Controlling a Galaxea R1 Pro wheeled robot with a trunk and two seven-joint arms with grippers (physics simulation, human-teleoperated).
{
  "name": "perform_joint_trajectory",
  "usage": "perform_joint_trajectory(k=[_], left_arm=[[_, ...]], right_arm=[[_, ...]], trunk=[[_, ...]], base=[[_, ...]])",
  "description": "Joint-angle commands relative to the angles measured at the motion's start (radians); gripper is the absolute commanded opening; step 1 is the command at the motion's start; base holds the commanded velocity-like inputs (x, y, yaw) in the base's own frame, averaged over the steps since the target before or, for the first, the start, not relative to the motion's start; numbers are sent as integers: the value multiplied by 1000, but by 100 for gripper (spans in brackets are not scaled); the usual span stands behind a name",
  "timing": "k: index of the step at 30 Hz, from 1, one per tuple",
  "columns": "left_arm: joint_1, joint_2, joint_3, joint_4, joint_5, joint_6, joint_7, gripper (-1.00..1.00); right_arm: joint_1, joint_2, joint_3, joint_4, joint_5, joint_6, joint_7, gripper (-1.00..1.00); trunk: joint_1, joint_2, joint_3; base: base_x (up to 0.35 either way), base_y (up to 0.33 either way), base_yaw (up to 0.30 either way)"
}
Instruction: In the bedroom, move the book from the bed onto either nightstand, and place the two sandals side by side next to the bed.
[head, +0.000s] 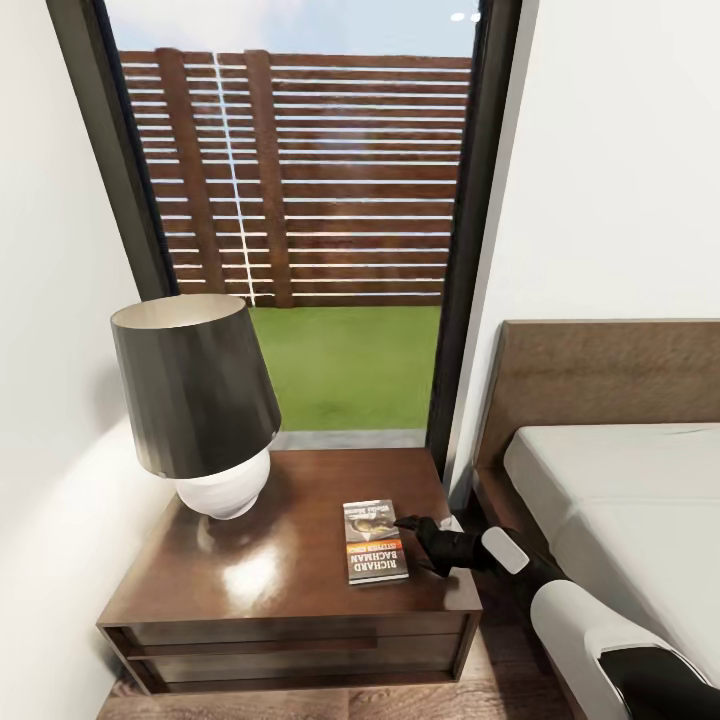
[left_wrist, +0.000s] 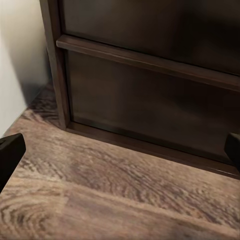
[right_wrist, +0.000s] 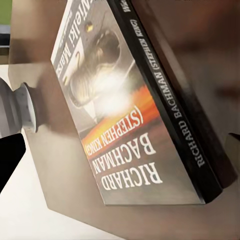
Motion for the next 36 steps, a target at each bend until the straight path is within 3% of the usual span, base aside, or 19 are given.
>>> perform_joint_trajectory(k=[1, 26, 36], left_arm=[[-1, 0, 2, 1, 9, -1, -10, 100], [-1, 1, 2, 1, 9, 2, -9, 100], [-1, 1, 2, 1, 9, 2, -9, 100]], right_arm=[[-1, -1, 8, 0, 0, 0, 6, 100], [-1, -2, 8, 0, 0, 1, 6, 100], [0, -2, 8, 0, 0, 1, 8, 100]], trunk=[[0, 0, -1], [-11, 5, 96], [-50, 75, 127]], base=[[0, 0, 0], [0, 0, 0], [0, 0, 0]])
